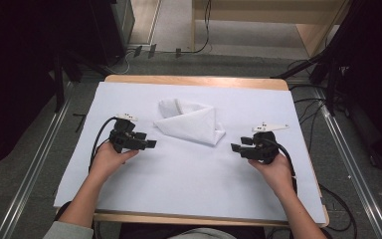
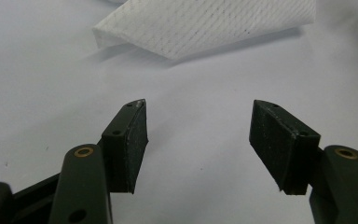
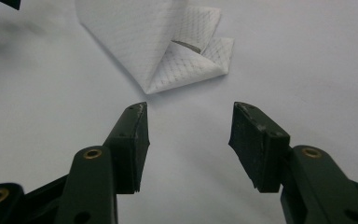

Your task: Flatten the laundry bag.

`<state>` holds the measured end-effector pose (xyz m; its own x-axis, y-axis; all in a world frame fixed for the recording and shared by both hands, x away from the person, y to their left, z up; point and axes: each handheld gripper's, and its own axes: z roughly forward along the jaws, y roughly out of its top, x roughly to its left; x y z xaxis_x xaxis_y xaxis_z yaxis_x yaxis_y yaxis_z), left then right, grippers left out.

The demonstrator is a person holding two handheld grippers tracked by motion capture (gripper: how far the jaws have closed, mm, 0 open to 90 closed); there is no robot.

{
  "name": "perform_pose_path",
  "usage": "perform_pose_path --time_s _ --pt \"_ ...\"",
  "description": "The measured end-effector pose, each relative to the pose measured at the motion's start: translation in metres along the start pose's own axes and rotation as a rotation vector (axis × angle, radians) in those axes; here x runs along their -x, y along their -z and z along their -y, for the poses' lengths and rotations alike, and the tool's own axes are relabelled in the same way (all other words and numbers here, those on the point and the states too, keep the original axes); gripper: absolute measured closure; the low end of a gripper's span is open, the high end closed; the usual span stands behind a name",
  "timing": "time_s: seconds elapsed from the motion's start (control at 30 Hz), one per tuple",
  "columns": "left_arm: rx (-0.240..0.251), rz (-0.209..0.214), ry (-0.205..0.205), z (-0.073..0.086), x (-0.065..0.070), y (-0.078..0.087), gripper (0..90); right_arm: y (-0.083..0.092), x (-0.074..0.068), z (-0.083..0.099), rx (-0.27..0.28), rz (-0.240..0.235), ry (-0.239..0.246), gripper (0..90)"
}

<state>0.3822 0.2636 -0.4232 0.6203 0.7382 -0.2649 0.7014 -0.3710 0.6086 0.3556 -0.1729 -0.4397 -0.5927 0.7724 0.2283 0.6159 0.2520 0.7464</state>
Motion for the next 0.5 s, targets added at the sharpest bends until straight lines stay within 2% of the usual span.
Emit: perform_pose_path --time_s 0.2,0.5 --pt "0.010 0.002 0.011 -0.0002 -0.0003 0.0015 37.2 -0.0002 -0.0007 0.0003 -0.006 -0.024 -0.006 52.5" --pt "-0.005 -0.003 0.004 0.0005 0.0005 0.0018 37.2 -0.0007 -0.0008 0.0000 -0.014 -0.019 -0.002 49.7"
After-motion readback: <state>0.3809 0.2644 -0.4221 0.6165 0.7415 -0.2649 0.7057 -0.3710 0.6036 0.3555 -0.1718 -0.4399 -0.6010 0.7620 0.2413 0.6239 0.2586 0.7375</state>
